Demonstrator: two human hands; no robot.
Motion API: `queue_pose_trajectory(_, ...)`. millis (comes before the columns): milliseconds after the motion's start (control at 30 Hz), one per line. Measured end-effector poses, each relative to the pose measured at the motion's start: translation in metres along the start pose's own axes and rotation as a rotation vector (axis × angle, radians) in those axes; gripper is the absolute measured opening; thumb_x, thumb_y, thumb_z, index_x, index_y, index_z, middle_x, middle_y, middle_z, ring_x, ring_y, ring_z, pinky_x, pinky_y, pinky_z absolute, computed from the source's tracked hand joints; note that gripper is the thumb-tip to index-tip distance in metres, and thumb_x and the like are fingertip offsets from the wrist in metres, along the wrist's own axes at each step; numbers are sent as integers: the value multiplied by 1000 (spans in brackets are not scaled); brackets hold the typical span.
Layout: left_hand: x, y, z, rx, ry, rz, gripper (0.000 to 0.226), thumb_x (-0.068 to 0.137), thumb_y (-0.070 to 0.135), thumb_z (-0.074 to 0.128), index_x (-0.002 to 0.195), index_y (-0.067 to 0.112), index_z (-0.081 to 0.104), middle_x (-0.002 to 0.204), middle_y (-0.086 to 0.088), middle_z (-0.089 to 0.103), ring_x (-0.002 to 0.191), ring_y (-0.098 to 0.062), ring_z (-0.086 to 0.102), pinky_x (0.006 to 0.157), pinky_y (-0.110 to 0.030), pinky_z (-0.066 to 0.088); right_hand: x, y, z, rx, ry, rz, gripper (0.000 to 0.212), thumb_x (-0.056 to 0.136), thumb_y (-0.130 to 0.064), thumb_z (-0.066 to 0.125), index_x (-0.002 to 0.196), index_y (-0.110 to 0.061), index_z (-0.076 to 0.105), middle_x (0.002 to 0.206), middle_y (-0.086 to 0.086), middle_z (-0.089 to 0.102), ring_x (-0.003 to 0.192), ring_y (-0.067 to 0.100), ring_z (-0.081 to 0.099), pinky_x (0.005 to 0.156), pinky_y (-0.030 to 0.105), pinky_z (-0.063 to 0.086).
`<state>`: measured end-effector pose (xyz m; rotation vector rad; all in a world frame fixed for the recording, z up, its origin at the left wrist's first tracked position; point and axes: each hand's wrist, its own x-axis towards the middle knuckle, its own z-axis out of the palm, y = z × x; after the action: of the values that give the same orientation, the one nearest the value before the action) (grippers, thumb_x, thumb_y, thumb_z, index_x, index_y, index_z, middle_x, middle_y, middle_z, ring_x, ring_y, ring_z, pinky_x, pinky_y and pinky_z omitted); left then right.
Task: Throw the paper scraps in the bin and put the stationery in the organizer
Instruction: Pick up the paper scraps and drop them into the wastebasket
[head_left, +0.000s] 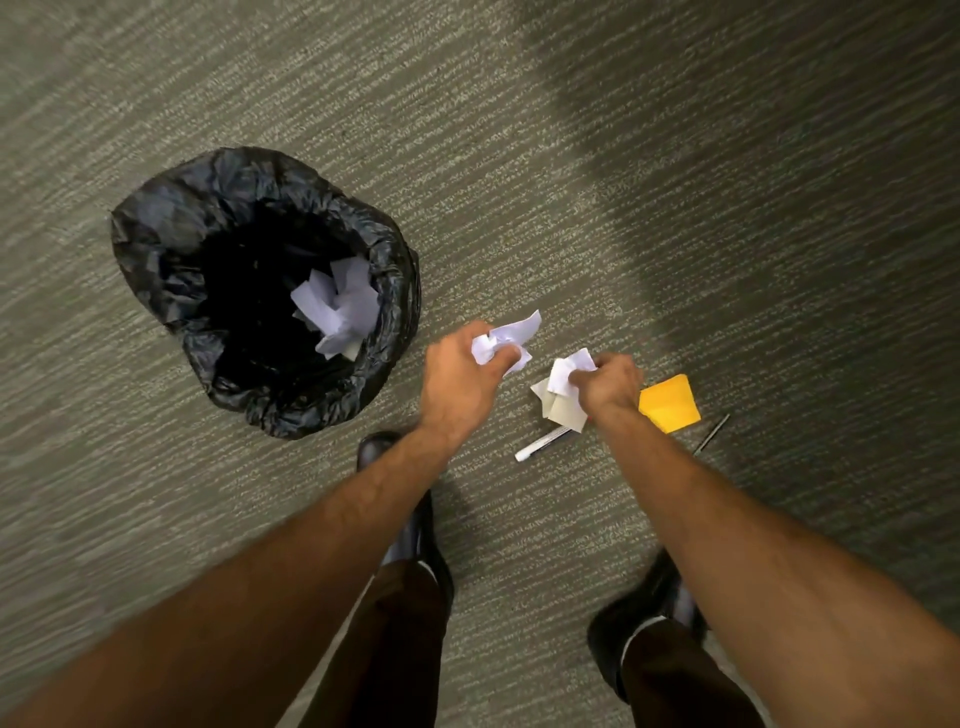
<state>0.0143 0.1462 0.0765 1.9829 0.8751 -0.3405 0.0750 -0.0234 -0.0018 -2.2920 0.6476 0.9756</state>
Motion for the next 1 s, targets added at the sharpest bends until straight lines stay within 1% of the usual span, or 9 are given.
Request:
queue_pose_trajectory(100,-7,20,-21,-88,18,23,20,85,35,75,77,21,63,65,5,63,52,-7,51,47,-27,38,-17,-21,-30,107,-3,-46,7,77,-4,74,82,-8,70,82,15,67,72,25,60,57,28,44)
queue_pose_trajectory(200,-13,43,-52,-176,93,24,20,83,36,74,77,18,67,66,-3,66,55,-10,52,50,-37,44,-41,-54,-58,269,-14,-54,13,75,-3,74,72,-13,67,75,8,65,61,19,54,55,26,41)
queue_pose_trajectory(300,-13,57,-90,-217,186,25,16,82,38,73,79,23,68,67,1,68,57,-10,55,54,-32,46,-77,-101,-75,423,-81,-82,7,73,-3,73,76,-8,71,74,6,68,62,18,56,55,30,45)
queue_pose_trajectory(433,-8,45,-142,-218,333,-63,14,77,38,74,74,27,66,61,13,64,53,1,54,51,-24,46,-132,-165,-60,570,-256,-140,15,75,3,71,74,-12,71,70,-1,71,53,7,62,43,19,47)
queue_pose_trajectory(500,-5,31,-162,-206,395,-149,19,70,39,74,68,23,64,59,11,64,52,1,56,52,-28,46,-156,-188,-37,583,-309,-137,15,75,3,71,74,-12,70,71,0,71,55,10,62,46,21,47)
queue_pose_trajectory(600,-1,12,-182,-262,444,-294,19,66,36,74,66,20,64,63,3,68,61,-19,68,57,-43,58,-178,-213,2,609,-286,-124,12,74,3,70,75,-10,69,75,7,70,61,18,59,52,27,47)
queue_pose_trajectory(700,7,1,-192,-267,475,-350,19,67,35,80,79,25,69,79,2,72,76,-23,71,69,-41,60,-185,-225,30,569,-222,-141,12,72,-2,73,80,-12,69,82,8,73,69,25,67,60,38,56)
queue_pose_trajectory(867,18,-6,-193,-223,475,-377,64,72,43,86,126,16,64,119,-2,69,106,-19,64,89,-33,51,-182,-219,43,503,-373,-177,44,75,-15,80,117,-16,65,105,3,71,96,20,68,87,42,57)
queue_pose_trajectory(1000,11,-2,-188,-155,468,-296,63,81,37,81,135,14,58,131,-4,63,118,-21,59,98,-36,49,-162,-190,16,506,-267,-206,34,79,-16,75,110,-25,65,105,-4,69,95,17,68,84,41,57)
